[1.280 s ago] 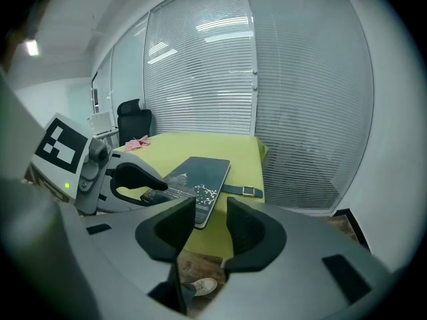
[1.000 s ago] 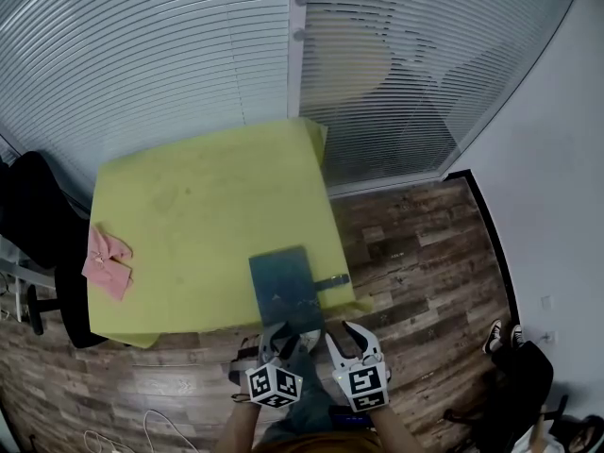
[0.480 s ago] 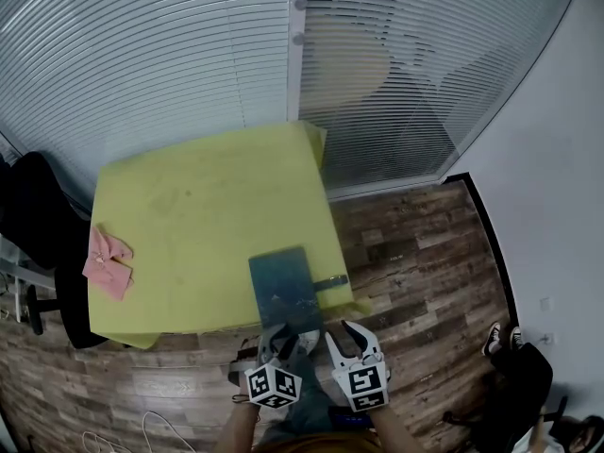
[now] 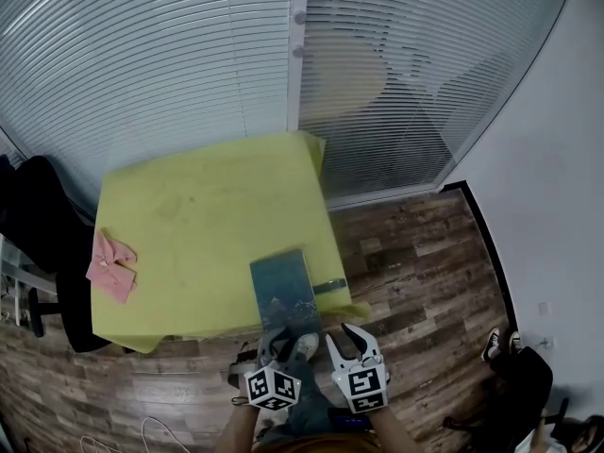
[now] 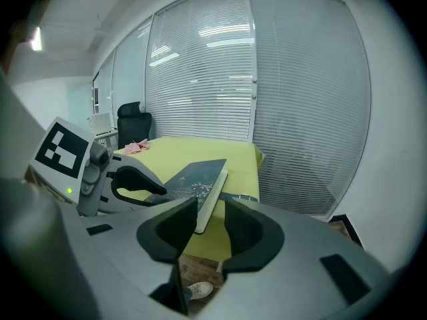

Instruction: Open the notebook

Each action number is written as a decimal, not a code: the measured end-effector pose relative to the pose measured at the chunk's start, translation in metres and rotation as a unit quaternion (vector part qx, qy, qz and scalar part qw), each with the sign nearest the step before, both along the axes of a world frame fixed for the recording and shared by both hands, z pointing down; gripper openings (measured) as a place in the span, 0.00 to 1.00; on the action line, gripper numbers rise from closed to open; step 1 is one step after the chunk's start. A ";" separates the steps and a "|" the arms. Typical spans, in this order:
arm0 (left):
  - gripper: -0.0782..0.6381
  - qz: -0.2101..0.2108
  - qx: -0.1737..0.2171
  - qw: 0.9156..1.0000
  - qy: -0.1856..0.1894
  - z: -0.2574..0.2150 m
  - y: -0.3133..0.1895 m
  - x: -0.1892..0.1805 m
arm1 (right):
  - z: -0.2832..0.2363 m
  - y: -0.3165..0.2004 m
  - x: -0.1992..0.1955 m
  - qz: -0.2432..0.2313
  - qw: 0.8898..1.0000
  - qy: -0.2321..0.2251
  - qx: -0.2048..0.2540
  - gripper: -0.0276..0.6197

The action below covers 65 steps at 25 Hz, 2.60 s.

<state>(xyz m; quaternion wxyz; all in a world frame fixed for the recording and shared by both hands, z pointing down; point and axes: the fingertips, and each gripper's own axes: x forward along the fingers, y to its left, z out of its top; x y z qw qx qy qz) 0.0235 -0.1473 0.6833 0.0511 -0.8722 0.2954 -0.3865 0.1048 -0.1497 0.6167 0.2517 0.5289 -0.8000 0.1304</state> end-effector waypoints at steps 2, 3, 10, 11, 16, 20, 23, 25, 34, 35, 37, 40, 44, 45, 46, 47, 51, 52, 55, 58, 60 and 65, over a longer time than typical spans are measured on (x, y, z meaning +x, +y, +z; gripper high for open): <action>0.31 0.000 0.003 1.000 0.001 -0.002 0.001 -0.001 | -0.003 0.001 -0.002 -0.001 1.000 0.000 0.003 0.26; 0.30 -0.001 0.004 1.000 0.001 -0.003 0.001 -0.001 | -0.004 0.001 -0.002 -0.001 1.000 0.000 0.005 0.26; 0.26 -0.006 0.015 1.000 0.002 -0.011 0.004 -0.005 | -0.014 0.004 -0.006 -0.002 1.000 0.001 0.015 0.25; 0.26 -0.006 0.016 1.000 0.002 -0.012 0.005 -0.005 | -0.016 0.004 -0.006 -0.003 1.000 0.001 0.017 0.25; 0.22 -0.011 0.024 1.000 0.002 -0.018 0.007 -0.008 | -0.024 0.006 -0.010 -0.005 1.000 -0.001 0.025 0.24; 0.21 -0.018 0.031 0.999 0.007 -0.024 0.009 -0.012 | -0.028 0.008 -0.012 -0.006 1.000 -0.001 0.028 0.24; 0.21 -0.023 0.035 0.999 0.009 -0.027 0.010 -0.015 | -0.032 0.009 -0.015 -0.009 0.999 -0.003 0.032 0.23; 0.19 -0.027 0.035 0.999 0.013 -0.029 0.010 -0.017 | -0.035 0.009 -0.017 -0.010 0.999 -0.009 0.035 0.23; 0.18 -0.044 0.033 0.998 0.028 -0.033 0.012 -0.026 | -0.042 0.012 -0.025 -0.013 0.999 -0.011 0.042 0.23; 0.18 -0.047 0.033 0.998 0.030 -0.034 0.012 -0.026 | -0.042 0.013 -0.025 -0.014 0.999 -0.011 0.042 0.23; 0.18 -0.052 0.031 0.998 0.033 -0.035 0.012 -0.028 | -0.043 0.014 -0.026 -0.016 0.999 -0.011 0.040 0.23; 0.18 -0.056 0.032 0.997 0.035 -0.037 0.011 -0.032 | -0.042 0.014 -0.028 -0.018 0.999 -0.011 0.041 0.23; 0.18 -0.063 0.034 0.997 0.037 -0.039 0.011 -0.037 | -0.044 0.014 -0.032 -0.022 0.999 -0.011 0.043 0.23; 0.18 -0.065 0.034 0.997 0.038 -0.039 0.012 -0.038 | -0.044 0.014 -0.033 -0.024 0.999 -0.011 0.044 0.23; 0.18 -0.067 0.034 0.996 0.039 -0.040 0.012 -0.039 | -0.045 0.014 -0.035 -0.025 0.999 -0.012 0.044 0.23; 0.18 -0.070 0.034 0.996 0.040 -0.040 0.013 -0.041 | -0.045 0.015 -0.036 -0.026 0.999 -0.012 0.045 0.23; 0.18 -0.082 0.033 0.995 0.046 -0.042 0.013 -0.048 | -0.047 0.015 -0.040 -0.030 0.998 -0.011 0.048 0.23; 0.18 -0.084 0.033 0.995 0.048 -0.043 0.013 -0.050 | -0.048 0.015 -0.041 -0.031 0.998 -0.012 0.048 0.23; 0.18 -0.093 0.031 0.994 0.054 -0.043 0.013 -0.054 | -0.047 0.016 -0.044 -0.034 0.998 -0.011 0.047 0.23; 0.18 -0.102 0.027 0.992 0.062 -0.042 0.014 -0.058 | -0.046 0.017 -0.045 -0.035 0.998 -0.011 0.046 0.22; 0.18 -0.114 0.018 0.991 0.073 -0.042 0.015 -0.061 | -0.045 0.019 -0.045 -0.037 0.998 -0.011 0.044 0.22; 0.18 -0.151 -0.005 0.982 0.116 -0.042 0.014 -0.071 | -0.044 0.020 -0.048 -0.042 0.998 -0.013 0.044 0.22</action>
